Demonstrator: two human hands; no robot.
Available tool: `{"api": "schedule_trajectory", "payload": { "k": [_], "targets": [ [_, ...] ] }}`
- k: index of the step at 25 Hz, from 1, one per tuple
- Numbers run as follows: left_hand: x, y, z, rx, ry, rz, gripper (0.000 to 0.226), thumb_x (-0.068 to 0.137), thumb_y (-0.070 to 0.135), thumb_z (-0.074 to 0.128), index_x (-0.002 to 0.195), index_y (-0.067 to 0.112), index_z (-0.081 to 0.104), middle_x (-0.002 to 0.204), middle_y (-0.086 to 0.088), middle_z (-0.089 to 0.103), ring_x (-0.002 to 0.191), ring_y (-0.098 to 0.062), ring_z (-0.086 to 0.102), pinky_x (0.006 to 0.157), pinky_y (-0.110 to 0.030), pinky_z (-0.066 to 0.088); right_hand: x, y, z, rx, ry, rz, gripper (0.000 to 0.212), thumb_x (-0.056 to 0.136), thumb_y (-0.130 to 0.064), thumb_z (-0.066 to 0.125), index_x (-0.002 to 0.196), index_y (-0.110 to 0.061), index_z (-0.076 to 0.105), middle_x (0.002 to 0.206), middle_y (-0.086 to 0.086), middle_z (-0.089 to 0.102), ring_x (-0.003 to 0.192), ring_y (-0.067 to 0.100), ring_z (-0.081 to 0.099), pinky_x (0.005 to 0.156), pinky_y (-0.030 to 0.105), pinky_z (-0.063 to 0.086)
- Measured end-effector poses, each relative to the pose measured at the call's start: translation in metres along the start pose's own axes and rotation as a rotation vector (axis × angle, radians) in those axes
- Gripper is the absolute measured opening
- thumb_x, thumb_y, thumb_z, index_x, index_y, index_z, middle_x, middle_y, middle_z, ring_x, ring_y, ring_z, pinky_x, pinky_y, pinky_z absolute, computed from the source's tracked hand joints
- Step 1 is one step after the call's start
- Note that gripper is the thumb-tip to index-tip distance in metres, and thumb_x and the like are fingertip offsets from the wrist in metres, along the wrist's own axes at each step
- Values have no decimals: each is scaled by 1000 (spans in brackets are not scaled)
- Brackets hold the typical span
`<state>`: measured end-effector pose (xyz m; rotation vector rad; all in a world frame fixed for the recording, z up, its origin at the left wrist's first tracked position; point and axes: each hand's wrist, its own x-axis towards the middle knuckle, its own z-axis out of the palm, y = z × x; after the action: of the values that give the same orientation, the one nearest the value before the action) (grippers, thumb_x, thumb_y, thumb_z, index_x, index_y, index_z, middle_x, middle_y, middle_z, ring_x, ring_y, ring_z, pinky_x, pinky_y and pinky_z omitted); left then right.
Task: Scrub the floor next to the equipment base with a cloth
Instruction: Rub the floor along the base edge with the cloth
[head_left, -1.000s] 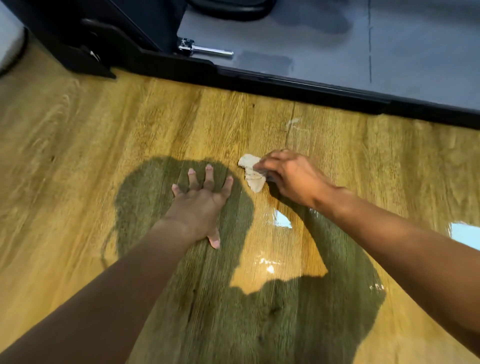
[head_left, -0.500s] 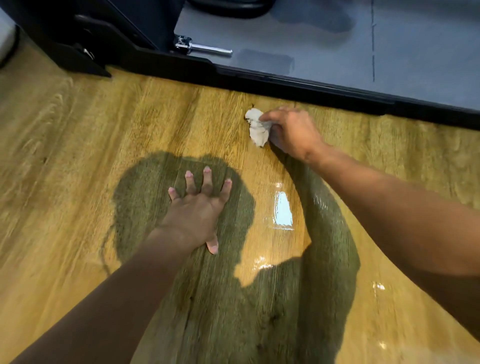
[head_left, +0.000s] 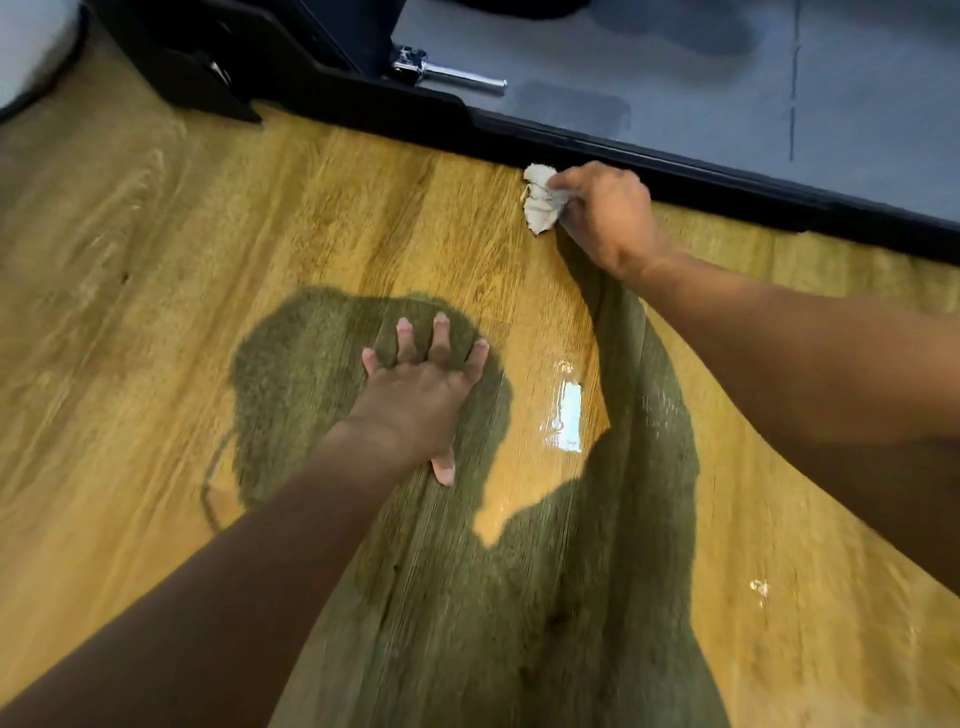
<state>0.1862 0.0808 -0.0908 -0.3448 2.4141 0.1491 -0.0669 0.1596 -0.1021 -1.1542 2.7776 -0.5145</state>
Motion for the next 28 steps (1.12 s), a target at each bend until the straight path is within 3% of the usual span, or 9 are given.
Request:
{"api": "schedule_trajectory", "payload": {
  "k": [5, 11, 15, 21, 25, 28],
  "targets": [
    [-5, -11, 5, -48, 52, -13, 147, 50, 55, 85, 148, 26, -21, 155, -2, -29, 142, -35, -21, 112, -57, 6, -88, -28, 9, 82, -128, -307, 34, 91, -5, 55, 123, -15, 60, 124, 4, 61, 114, 18, 57, 101, 33, 44],
    [-11, -31, 9, -75, 93, 35, 138, 53, 60, 81, 149, 33, -13, 155, 9, -26, 145, -22, -16, 114, -50, 12, -86, -41, 10, 117, -69, -111, 38, 92, -1, 52, 126, -15, 57, 131, 7, 57, 116, 21, 56, 100, 35, 46],
    [-26, -66, 10, -42, 33, -122, 137, 51, 54, 86, 147, 45, -12, 159, -2, -16, 146, -32, -4, 113, -55, 21, -164, -63, 22, 90, -256, -397, 46, 85, 0, 61, 125, -24, 58, 124, -1, 61, 109, 17, 57, 93, 33, 51],
    [-31, -63, 5, -100, -5, -137, 137, 54, 42, 89, 148, 44, -10, 158, -6, -19, 145, -37, -4, 112, -56, 23, -153, -70, 19, 62, -189, -264, 34, 91, -9, 55, 122, -22, 58, 124, 3, 58, 112, 23, 56, 99, 38, 46],
    [-28, -66, 9, -90, -3, -129, 138, 53, 42, 89, 148, 43, -12, 157, -7, -21, 145, -38, -5, 110, -54, 27, -232, -90, 18, 149, -400, -527, 35, 86, -5, 59, 115, -24, 58, 111, -1, 56, 96, 18, 55, 73, 32, 56],
    [-27, -66, 9, -69, -2, -127, 138, 53, 44, 89, 148, 43, -11, 157, -7, -21, 144, -39, -5, 109, -54, 30, -212, -85, 11, 87, -376, -552, 42, 84, -1, 59, 121, -21, 59, 109, 0, 60, 95, 16, 58, 80, 33, 56]
  ]
}}
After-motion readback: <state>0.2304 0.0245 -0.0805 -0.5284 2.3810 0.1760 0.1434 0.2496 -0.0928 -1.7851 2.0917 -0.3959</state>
